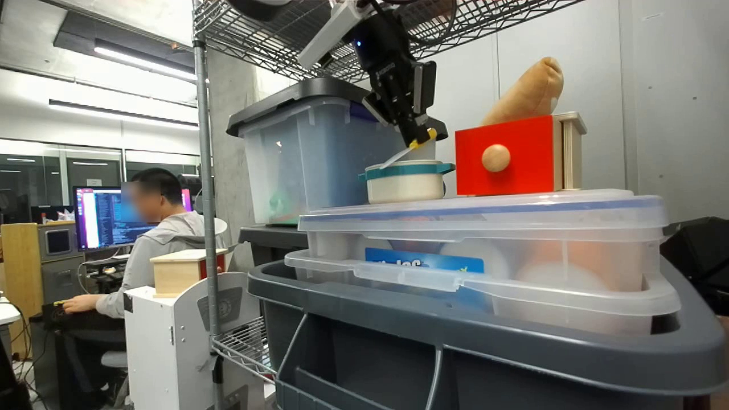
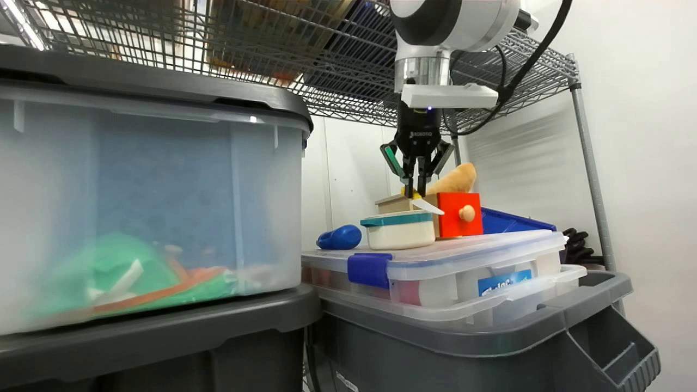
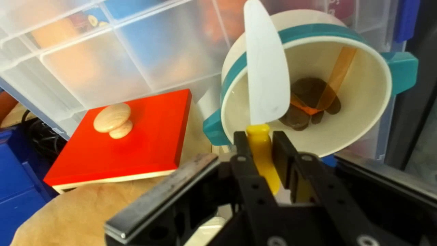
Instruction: Put the knife in the dish and then remove the knife from the dish and put it back on the box
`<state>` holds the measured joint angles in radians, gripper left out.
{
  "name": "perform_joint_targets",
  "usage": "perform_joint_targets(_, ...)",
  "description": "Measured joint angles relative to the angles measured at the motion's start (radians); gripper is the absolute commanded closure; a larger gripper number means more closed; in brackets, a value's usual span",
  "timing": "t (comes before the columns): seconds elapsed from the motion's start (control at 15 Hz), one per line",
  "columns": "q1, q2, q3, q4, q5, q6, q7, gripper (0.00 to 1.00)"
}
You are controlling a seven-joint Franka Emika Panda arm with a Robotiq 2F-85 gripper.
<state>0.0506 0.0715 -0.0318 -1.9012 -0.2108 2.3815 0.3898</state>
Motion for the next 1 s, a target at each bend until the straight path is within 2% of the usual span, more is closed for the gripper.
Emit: perform_joint_targets(1.0, -0.075, -0.095, -0.001, -0.163, 0.001, 0.000, 0.012, 0.94)
